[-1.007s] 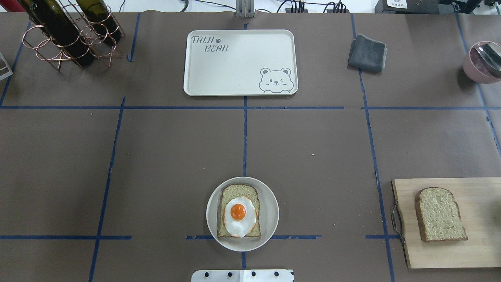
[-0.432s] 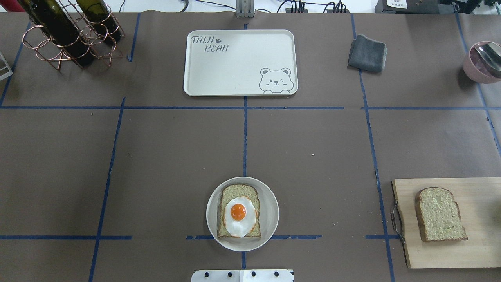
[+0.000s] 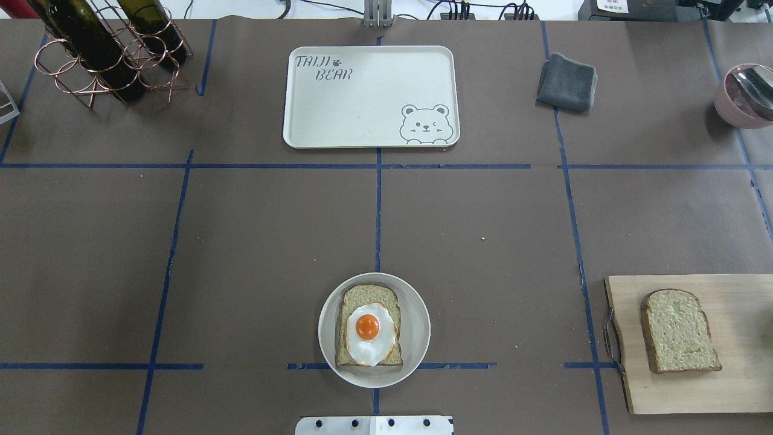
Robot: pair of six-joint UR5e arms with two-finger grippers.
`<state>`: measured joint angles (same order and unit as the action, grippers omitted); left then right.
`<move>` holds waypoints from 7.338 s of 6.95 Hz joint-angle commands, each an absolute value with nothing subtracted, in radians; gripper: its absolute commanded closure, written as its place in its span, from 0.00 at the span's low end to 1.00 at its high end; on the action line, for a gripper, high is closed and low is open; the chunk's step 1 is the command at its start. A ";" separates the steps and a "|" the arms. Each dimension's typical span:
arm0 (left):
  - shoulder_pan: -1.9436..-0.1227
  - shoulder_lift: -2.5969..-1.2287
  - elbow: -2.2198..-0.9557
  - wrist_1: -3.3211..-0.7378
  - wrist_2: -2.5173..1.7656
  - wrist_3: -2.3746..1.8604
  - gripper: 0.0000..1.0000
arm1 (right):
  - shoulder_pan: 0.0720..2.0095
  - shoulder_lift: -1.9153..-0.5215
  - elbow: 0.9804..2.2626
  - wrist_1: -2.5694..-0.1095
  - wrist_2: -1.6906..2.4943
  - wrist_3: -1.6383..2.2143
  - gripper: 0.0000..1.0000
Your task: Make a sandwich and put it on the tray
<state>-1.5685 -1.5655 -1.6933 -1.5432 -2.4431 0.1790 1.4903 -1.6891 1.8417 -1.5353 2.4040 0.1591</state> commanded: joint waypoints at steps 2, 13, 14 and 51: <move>-1.540 -1.565 -1.689 -1.562 -2.470 0.178 0.00 | 1.347 -1.747 1.877 -1.385 2.447 0.290 0.00; -1.539 -1.560 -1.703 -1.606 -2.471 0.170 0.00 | 0.647 -2.052 1.862 -0.563 2.016 1.198 0.19; -1.539 -1.559 -1.703 -1.605 -2.473 0.170 0.00 | 0.641 -2.060 1.862 -0.563 2.017 1.198 0.27; -0.660 -1.505 -1.975 -2.395 -2.157 -1.378 0.11 | 0.808 -1.466 1.674 -0.318 2.319 1.755 0.00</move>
